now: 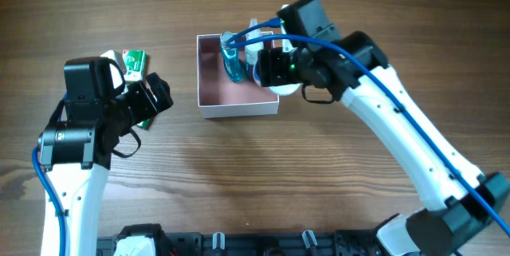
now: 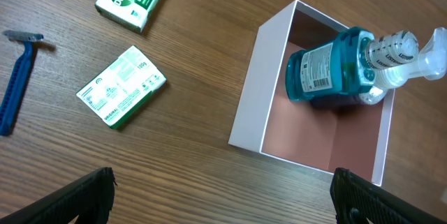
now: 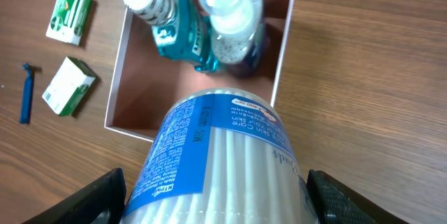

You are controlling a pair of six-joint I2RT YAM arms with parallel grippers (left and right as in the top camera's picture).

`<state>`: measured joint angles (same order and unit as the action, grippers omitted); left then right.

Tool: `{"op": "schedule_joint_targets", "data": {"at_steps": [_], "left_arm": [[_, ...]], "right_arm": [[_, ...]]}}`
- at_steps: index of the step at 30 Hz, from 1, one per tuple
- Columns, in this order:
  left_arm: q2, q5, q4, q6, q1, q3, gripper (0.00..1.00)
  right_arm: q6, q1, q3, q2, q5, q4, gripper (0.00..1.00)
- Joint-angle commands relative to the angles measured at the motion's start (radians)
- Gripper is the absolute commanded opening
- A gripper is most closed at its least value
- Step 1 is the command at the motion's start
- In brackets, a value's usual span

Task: Pack container
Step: 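Lower the white container into the box front and open the gripper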

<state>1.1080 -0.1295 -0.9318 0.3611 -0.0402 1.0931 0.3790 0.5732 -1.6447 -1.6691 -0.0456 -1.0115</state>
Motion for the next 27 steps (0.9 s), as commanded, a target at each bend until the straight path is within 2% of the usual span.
{"op": "schedule_joint_targets", "data": {"at_steps": [1, 5, 12, 17, 27], "left_arm": [[-0.002, -0.016, -0.001, -0.013, 0.003, 0.020, 1.00], [-0.002, -0.016, 0.000, -0.013, 0.003, 0.020, 1.00], [-0.002, -0.016, 0.000, -0.013, 0.003, 0.019, 1.00], [-0.002, -0.016, 0.000, -0.013, 0.003, 0.019, 1.00], [-0.002, -0.016, 0.000, -0.013, 0.003, 0.019, 1.00]], "right_arm": [[-0.012, 0.003, -0.021, -0.066, 0.028, 0.020, 0.04], [-0.013, 0.003, -0.033, -0.079, 0.065, 0.018, 0.04], [-0.039, 0.002, -0.302, -0.087, 0.091, -0.142, 0.04], [-0.071, 0.002, -0.502, -0.183, 0.074, -0.298, 0.04], [-0.091, 0.016, -0.535, -0.371, 0.068, -0.351, 0.04]]}}
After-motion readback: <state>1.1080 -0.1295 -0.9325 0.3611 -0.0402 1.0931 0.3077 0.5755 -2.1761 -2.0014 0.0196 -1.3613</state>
